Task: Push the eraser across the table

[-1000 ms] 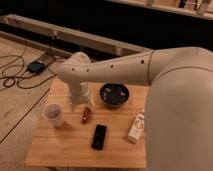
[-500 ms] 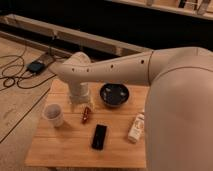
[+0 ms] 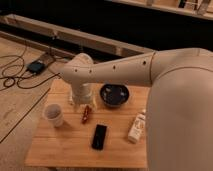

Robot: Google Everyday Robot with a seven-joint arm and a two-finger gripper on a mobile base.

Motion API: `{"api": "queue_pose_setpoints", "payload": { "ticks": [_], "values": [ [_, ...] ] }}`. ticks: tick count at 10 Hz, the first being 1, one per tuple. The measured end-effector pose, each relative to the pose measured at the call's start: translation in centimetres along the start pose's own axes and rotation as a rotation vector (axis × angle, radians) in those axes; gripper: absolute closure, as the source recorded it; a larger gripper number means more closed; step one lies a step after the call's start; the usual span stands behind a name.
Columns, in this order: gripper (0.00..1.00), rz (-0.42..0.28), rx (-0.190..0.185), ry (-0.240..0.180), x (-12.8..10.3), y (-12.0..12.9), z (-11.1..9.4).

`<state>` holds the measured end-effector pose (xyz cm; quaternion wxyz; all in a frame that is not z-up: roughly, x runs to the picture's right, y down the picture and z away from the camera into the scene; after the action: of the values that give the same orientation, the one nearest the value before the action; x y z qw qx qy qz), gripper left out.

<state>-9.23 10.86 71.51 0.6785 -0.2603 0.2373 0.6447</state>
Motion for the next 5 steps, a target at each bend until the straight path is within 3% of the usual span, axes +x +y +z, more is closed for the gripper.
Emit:
{"api": "queue_pose_setpoints", "payload": {
  "ticks": [5],
  "values": [
    [0.35, 0.036, -0.007, -0.013, -0.2, -3.5, 4.6]
  ]
}}
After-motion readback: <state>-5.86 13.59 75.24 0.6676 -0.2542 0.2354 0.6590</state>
